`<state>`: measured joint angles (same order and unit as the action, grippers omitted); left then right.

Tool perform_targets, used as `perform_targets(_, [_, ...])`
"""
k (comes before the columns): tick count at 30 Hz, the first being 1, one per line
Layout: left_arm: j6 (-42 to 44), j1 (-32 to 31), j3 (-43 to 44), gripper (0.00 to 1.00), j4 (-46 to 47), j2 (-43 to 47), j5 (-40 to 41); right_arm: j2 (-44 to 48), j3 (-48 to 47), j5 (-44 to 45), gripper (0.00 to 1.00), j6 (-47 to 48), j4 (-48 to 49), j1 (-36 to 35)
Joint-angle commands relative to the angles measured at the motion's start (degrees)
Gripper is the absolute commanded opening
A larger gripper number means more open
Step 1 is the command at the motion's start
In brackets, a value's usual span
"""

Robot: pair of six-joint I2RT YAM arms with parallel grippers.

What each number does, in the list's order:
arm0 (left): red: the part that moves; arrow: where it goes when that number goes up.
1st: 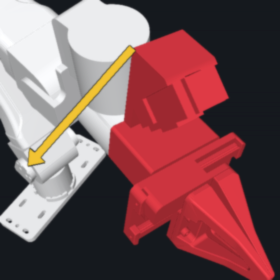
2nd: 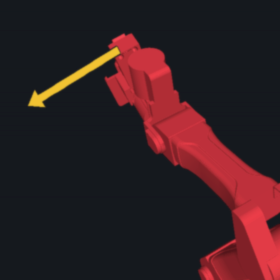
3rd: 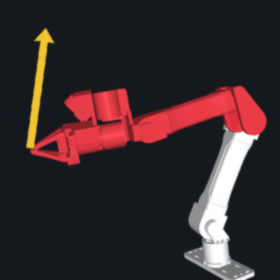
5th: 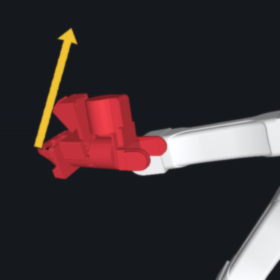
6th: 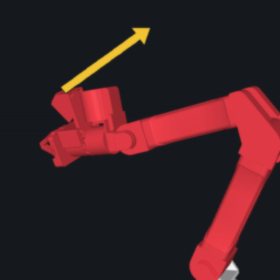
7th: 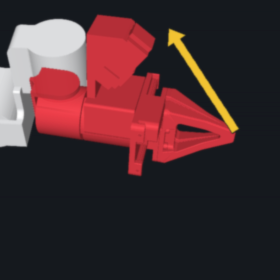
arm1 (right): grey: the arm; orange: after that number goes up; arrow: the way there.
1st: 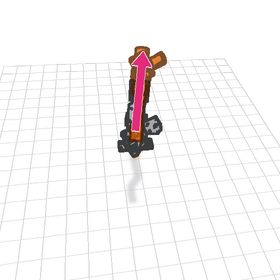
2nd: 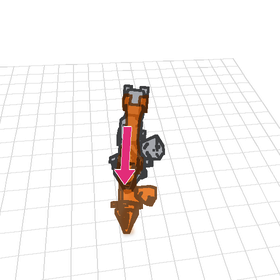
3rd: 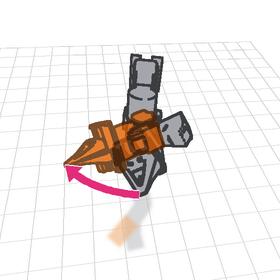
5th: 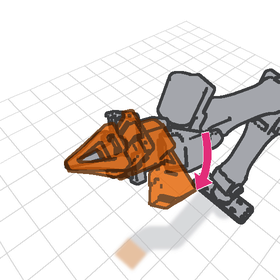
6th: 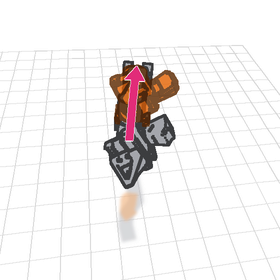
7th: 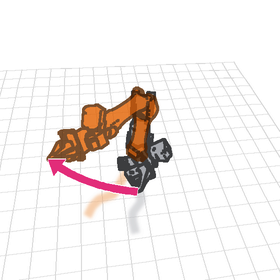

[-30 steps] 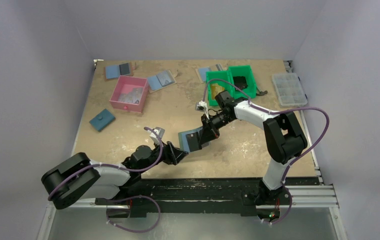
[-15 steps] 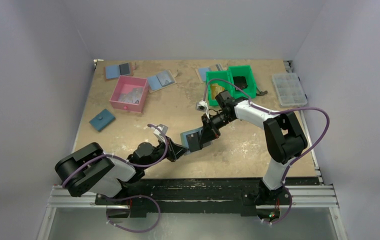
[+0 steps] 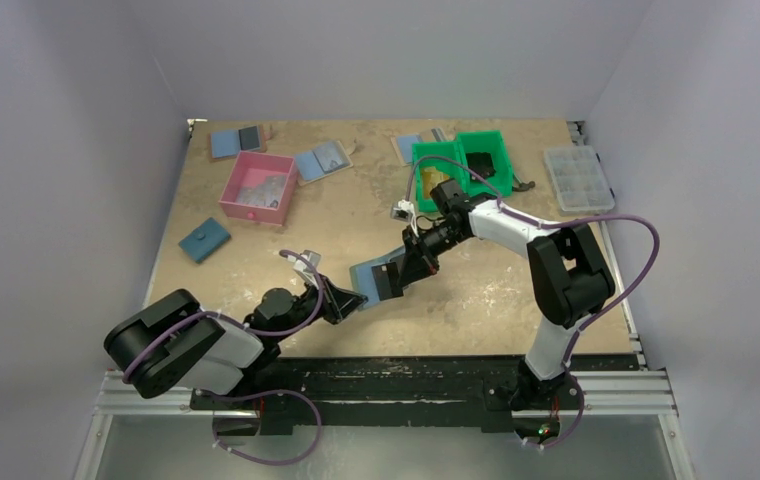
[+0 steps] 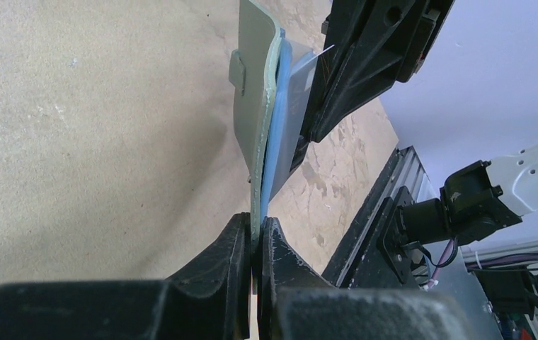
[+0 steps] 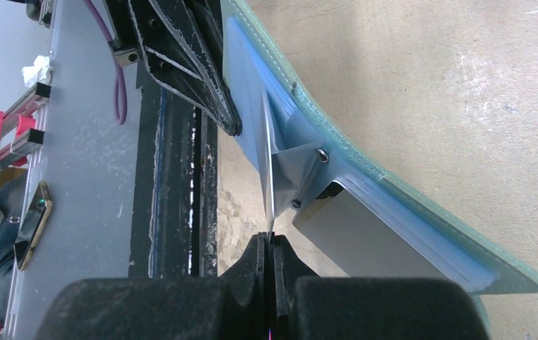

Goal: Take the credit cards out of the card holder
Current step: Remove the credit card from the card holder, then place the credit card in the storage box.

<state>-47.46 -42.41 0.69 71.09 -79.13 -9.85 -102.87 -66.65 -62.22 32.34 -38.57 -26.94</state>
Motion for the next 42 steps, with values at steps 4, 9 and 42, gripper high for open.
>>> perform_targets(4, [-1.92,1.74,-3.3,0.0,4.68,1.39,0.56,0.95,-1.82,3.57,0.0,-2.94,2.68,0.67])
perform_targets(9, [-2.48,2.23,-4.49,0.0,3.9,1.82,0.84,1.18,-1.64,3.77,0.0,-3.83,3.08,2.04])
perform_targets(42, [-4.4,2.9,17.16,0.35,-64.52,13.47,18.56,14.43,-2.17,19.7,0.0,-17.73,16.75,24.69])
